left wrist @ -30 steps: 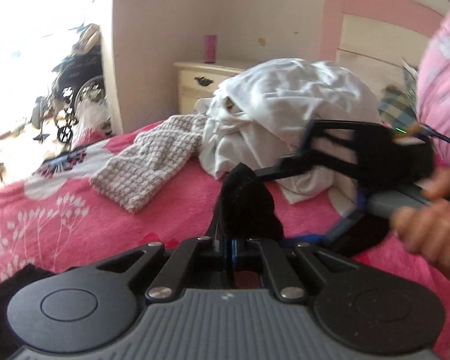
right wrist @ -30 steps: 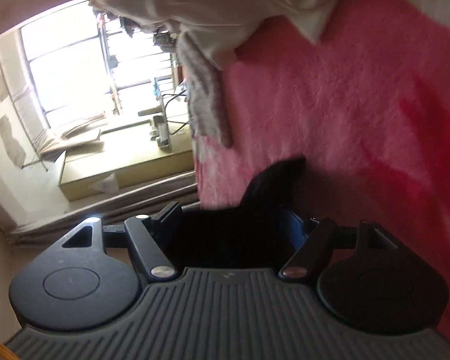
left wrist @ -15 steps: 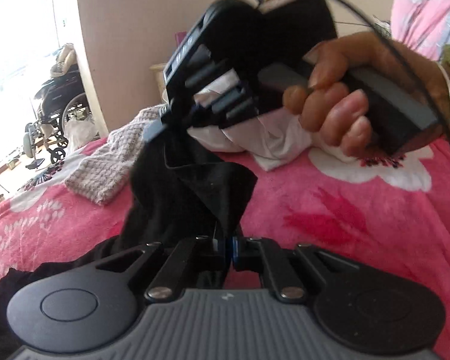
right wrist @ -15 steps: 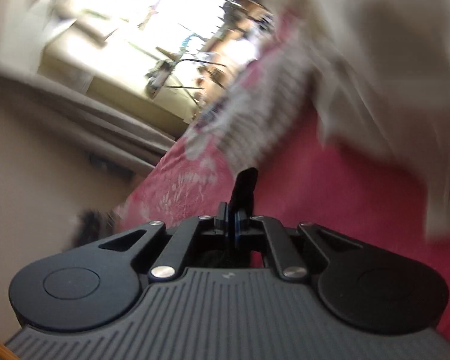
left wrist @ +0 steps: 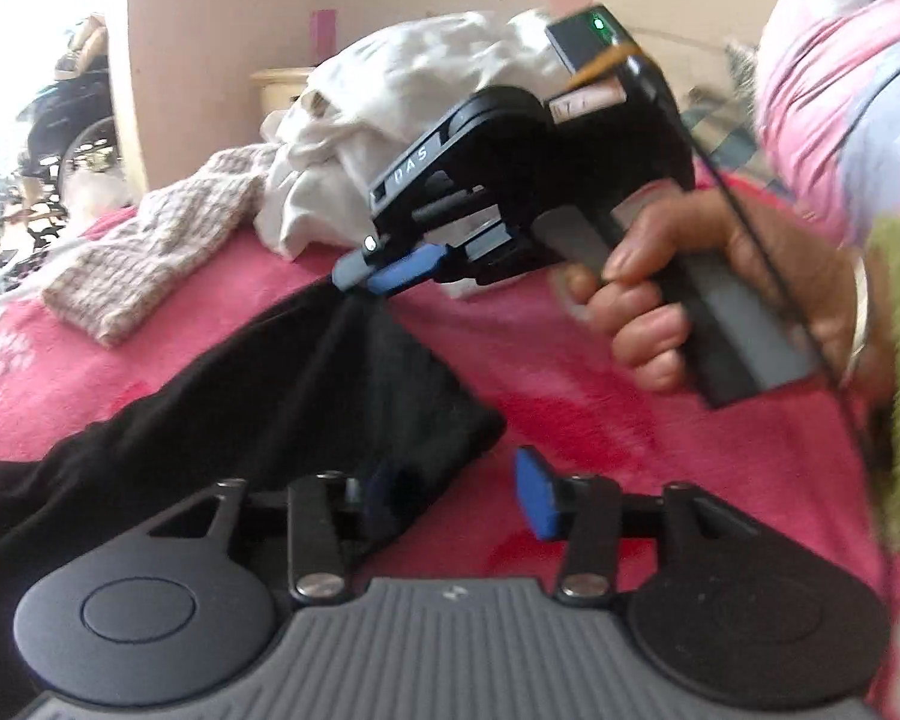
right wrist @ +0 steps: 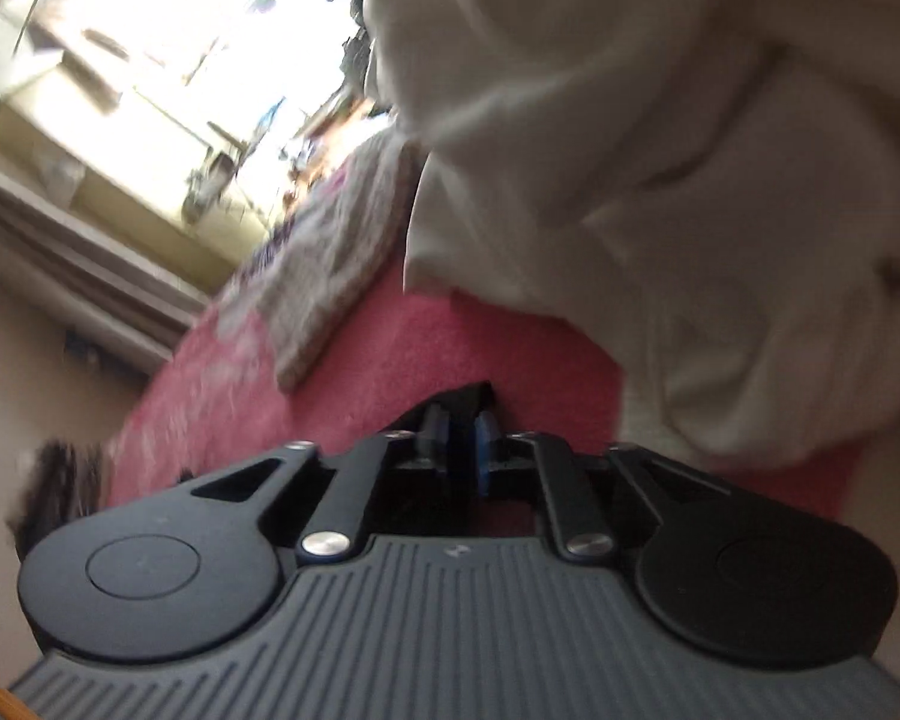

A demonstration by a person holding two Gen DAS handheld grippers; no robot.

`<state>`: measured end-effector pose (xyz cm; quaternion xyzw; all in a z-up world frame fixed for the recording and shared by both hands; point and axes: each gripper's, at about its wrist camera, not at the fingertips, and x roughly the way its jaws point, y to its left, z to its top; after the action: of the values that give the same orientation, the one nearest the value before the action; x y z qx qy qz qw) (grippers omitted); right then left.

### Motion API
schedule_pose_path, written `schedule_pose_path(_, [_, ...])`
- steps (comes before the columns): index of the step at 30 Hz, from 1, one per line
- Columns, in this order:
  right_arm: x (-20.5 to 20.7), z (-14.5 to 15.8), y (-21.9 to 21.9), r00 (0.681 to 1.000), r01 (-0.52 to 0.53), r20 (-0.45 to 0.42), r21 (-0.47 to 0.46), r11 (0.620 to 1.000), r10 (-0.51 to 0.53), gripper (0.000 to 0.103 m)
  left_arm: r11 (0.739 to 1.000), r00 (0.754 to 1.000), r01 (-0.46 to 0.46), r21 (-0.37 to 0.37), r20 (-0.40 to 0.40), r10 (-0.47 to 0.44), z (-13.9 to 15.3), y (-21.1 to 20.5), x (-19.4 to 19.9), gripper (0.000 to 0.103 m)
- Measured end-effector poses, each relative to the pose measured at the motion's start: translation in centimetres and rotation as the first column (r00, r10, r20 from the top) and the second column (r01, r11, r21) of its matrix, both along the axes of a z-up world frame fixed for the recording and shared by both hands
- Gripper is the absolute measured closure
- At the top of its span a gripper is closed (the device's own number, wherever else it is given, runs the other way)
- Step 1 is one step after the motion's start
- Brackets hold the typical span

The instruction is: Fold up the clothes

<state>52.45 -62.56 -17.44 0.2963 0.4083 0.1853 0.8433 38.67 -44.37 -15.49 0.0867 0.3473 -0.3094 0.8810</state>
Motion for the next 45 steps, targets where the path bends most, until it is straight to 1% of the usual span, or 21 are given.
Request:
schedule_pose_path(1, [-0.6,0.6,-0.5,0.999,0.039,0.020,-0.010,0.999,-0.039,0.074,1.000,1.000,0.019,-0.017,-0.006,-0.019,0.6,0.4,-0.3,0.048])
schedule_pose_path(4, [-2.2,1.8,-2.0,0.995,0.079,0.053,0.017,0.997,-0.079,0.074,0.998,0.999,0.049,-0.049,-0.010,-0.050,2.4,1.8,-0.9,0.043])
schedule_pose_path(6, [-3.6,2.7,-2.1,0.996,0.057,0.059,0.044,0.997,-0.059,0.073,0.998,0.999,0.026,-0.049,-0.017,-0.027,3.1,2.9,-0.7,0.043])
schedule_pose_path(8, [-4.8,3.0,-1.5,0.998,0.005,0.056,0.063,0.998,-0.008,0.072,0.999,0.999,-0.031,-0.044,-0.033,0.030,3.5,4.7,0.2,0.043])
schedule_pose_path(10, [-5.9,2.5,-0.6,0.999,-0.031,0.021,0.062,0.998,0.029,0.068,0.993,0.993,-0.115,-0.017,-0.044,0.114,3.4,6.5,1.2,0.043])
schedule_pose_path(12, [-6.6,1.2,-0.6,0.999,-0.004,-0.052,0.072,0.997,0.008,0.059,0.982,0.980,-0.190,0.001,-0.064,0.189,3.1,8.3,2.2,0.044])
schedule_pose_path(15, [-7.2,-1.2,-0.9,0.984,0.038,-0.179,0.124,0.992,-0.015,0.058,0.963,0.960,-0.270,0.015,-0.073,0.271,2.8,10.3,3.3,0.045])
schedule_pose_path(17, [-7.9,-1.9,-0.6,0.981,0.029,-0.195,0.143,0.989,0.000,0.057,0.950,0.947,-0.313,0.021,-0.065,0.313,2.6,11.1,4.2,0.046])
schedule_pose_path(20, [-8.1,-1.4,0.6,0.982,-0.021,-0.188,0.069,0.997,0.033,0.057,0.930,0.927,-0.364,0.054,-0.075,0.368,1.6,11.5,5.7,0.048])
schedule_pose_path(21, [-8.1,-1.1,1.2,0.982,-0.038,-0.185,0.038,0.999,0.045,0.058,0.923,0.920,-0.378,0.075,-0.077,0.383,1.1,11.3,6.2,0.048])
schedule_pose_path(23, [-6.8,-0.4,3.7,0.983,-0.078,-0.173,-0.046,0.996,0.069,0.071,0.907,0.909,-0.399,0.131,-0.069,0.410,-0.1,11.0,6.6,0.049])
schedule_pose_path(24, [-6.7,-0.2,4.4,0.982,-0.104,-0.169,-0.084,0.991,0.088,0.084,0.898,0.904,-0.408,0.161,-0.065,0.423,-0.7,10.8,6.9,0.049])
schedule_pose_path(25, [-6.8,0.1,4.9,0.980,-0.130,-0.166,-0.121,0.984,0.109,0.092,0.893,0.903,-0.412,0.179,-0.048,0.427,-1.1,10.5,6.8,0.048])
schedule_pose_path(27, [-6.8,0.6,5.6,0.981,-0.145,-0.150,-0.153,0.977,0.122,0.098,0.888,0.904,-0.417,0.197,-0.017,0.428,-1.5,10.1,6.5,0.048])
schedule_pose_path(30, [-6.8,2.1,6.4,0.987,-0.140,-0.102,-0.163,0.977,0.124,0.099,0.887,0.901,-0.424,0.184,-0.008,0.433,-1.2,10.3,6.2,0.048])
schedule_pose_path(35, [-6.8,7.5,9.0,0.977,-0.205,0.016,-0.195,0.959,0.213,0.099,0.860,0.861,-0.498,0.111,-0.056,0.506,2.2,14.7,6.3,0.048])
schedule_pose_path(38, [-6.3,10.2,13.1,0.943,-0.294,0.077,-0.262,0.919,0.323,0.099,0.849,0.849,-0.516,0.115,-0.064,0.525,5.0,18.4,6.0,0.048])
schedule_pose_path(40, [-6.3,11.3,16.8,0.901,-0.371,0.106,-0.313,0.875,0.420,0.099,0.843,0.844,-0.518,0.141,-0.073,0.531,7.1,21.1,5.9,0.048])
schedule_pose_path(41, [-6.7,11.7,18.8,0.873,-0.411,0.113,-0.353,0.840,0.475,0.099,0.839,0.841,-0.521,0.161,-0.075,0.536,8.2,22.5,5.8,0.048])
schedule_pose_path(43, [-8.2,11.8,23.0,0.800,-0.490,0.113,-0.445,0.749,0.590,0.098,0.828,0.831,-0.527,0.193,-0.087,0.549,10.2,25.3,5.4,0.047])
schedule_pose_path(45, [-10.2,11.2,26.9,0.720,-0.556,0.086,-0.523,0.647,0.688,0.096,0.819,0.821,-0.535,0.209,-0.101,0.562,12.0,27.9,4.6,0.045])
